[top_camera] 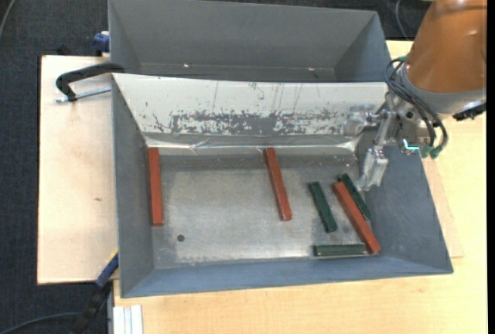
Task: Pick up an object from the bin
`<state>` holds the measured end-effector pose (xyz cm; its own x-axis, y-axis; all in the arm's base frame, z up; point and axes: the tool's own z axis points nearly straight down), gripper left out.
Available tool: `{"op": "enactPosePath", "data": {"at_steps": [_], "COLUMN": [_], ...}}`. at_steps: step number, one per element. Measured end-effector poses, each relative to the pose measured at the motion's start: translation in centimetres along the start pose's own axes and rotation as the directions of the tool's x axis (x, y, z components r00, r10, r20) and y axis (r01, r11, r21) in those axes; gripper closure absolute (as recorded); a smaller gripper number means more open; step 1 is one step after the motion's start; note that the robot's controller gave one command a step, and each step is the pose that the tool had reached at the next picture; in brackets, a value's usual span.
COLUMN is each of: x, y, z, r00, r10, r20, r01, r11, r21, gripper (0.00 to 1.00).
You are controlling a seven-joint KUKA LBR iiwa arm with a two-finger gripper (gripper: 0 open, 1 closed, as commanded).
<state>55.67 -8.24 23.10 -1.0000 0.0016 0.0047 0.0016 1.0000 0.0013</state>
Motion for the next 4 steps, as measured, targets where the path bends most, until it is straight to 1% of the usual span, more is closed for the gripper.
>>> {"op": "enactPosePath", "data": {"at_steps": [1, 2, 3, 4], "x": [-1.2, -1.5, -1.5, 1.5], "y": [-5.6, -5.6, -5.5, -3.4], "z": [16.4, 15.8, 15.9, 16.0], "r00": [1.000, 1.000, 1.000, 0.996], "r10": [0.005, 0.002, 0.001, -0.086], "r20": [-0.001, 0.010, 0.009, 0.004], "r01": [-0.005, -0.002, -0.001, 0.086], "r11": [1.000, 1.000, 1.000, 0.996], "r21": [0.000, 0.003, 0.001, 0.000], "gripper": [0.00, 1.00, 0.00, 0.00]}}
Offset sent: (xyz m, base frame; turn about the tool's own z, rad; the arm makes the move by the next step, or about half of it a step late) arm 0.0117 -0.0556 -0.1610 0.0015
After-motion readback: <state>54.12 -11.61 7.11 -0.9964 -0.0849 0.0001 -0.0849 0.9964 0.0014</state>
